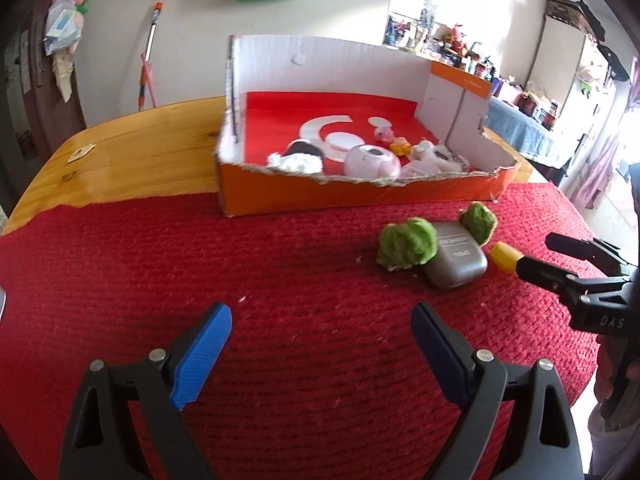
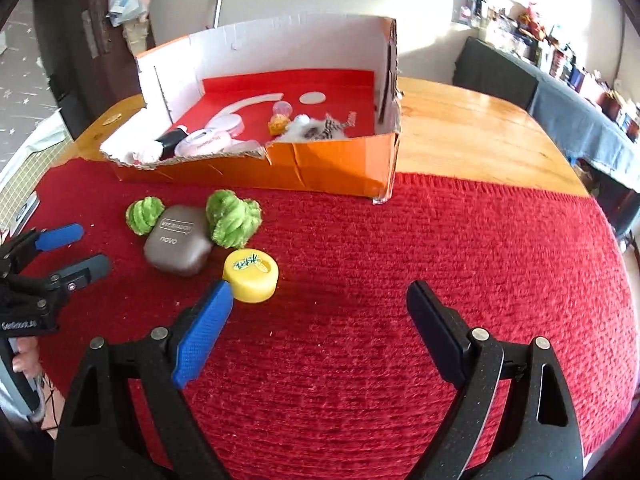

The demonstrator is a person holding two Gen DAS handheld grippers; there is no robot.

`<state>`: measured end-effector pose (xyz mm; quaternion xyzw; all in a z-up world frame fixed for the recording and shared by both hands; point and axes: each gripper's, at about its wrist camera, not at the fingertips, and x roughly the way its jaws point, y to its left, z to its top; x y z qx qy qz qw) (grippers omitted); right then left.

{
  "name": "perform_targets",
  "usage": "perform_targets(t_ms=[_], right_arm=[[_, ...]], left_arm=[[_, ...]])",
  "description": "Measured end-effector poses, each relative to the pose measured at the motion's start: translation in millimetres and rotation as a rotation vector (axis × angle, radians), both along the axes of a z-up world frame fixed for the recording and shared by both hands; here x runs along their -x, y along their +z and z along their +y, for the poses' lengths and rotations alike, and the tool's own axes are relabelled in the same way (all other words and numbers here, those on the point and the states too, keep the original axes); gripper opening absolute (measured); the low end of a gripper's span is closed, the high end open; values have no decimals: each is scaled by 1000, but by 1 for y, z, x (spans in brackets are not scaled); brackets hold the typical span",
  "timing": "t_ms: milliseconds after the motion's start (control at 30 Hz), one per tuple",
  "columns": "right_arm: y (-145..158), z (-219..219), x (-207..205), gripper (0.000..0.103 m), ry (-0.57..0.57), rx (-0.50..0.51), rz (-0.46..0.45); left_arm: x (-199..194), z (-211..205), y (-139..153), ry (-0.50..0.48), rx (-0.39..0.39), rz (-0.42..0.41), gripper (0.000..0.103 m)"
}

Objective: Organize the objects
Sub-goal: 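Move left tool to the green fuzzy ball while right tool moves to the yellow round lid, then close left gripper on the green fuzzy ball while right gripper closes on the yellow lid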

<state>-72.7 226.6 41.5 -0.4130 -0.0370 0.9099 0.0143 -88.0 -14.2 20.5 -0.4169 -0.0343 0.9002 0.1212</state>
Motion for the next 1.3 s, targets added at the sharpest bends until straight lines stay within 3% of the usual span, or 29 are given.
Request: perform_targets(t_ms=[133, 300, 433, 500, 667, 967, 1067, 1300], right_arm=[[0, -7, 0, 89, 67, -19, 9], [-4, -12, 3, 89, 122, -39, -1], [-7, -13, 5, 89, 160, -30, -17], [-8, -13, 7, 86, 181, -14, -32], [-11, -12, 13, 66, 190, 9, -51], [-11, -23, 12, 54, 235, -29, -42], [-11, -24, 12, 49, 244, -28, -39], [-10, -19, 13, 39, 240, 7, -35]], left_arm=[[9, 10, 5, -46, -11, -7, 93], [24, 18, 9, -63, 49, 9, 91], [33, 22, 6, -126, 45, -4, 87], [36, 24, 5, -155, 47, -6, 82], [43, 27, 3, -190, 54, -16, 72], [47, 32, 4, -246, 41, 4, 64], [50, 33, 4, -274, 25, 2, 59], [51, 39, 6, -364, -16, -3, 28]])
